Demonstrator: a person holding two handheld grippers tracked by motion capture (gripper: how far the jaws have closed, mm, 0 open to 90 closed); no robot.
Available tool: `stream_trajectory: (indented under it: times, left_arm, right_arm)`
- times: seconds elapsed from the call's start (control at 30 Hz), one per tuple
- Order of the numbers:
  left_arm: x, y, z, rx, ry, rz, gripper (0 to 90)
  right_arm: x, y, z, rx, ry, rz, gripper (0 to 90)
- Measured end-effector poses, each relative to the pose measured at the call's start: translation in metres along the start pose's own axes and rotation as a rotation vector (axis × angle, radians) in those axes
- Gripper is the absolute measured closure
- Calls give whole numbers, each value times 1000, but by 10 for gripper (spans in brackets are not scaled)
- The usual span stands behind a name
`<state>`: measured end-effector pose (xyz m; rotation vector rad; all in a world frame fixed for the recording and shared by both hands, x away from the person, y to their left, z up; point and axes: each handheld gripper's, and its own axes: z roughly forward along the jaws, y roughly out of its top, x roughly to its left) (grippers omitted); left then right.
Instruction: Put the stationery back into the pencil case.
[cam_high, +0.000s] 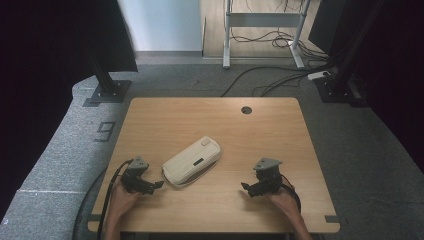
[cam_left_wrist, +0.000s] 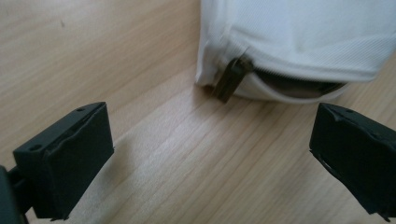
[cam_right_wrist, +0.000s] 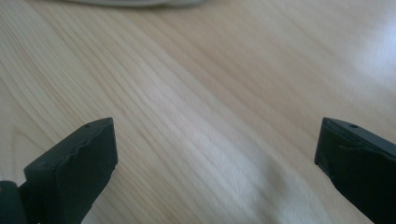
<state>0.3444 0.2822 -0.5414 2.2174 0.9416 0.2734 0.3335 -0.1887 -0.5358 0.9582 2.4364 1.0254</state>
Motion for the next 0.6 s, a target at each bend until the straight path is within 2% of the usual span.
stream_trajectory:
  times: [0.17,0.27,0.33,0.6]
  left_arm:
    - [0,-2,5,14,22,5,0]
    - [-3,-2,7,25,56,25,0]
    - [-4,-2,7,28,63,28,0]
    - [-6,-2,7,28,76,13,0]
  right_arm:
    - [-4,-12,2,29,-9,19,0]
    - [-5,-19,5,46,-7,25,0]
    - [-7,-22,5,29,14,49,0]
    - [-7,-24,4,16,13,49,0]
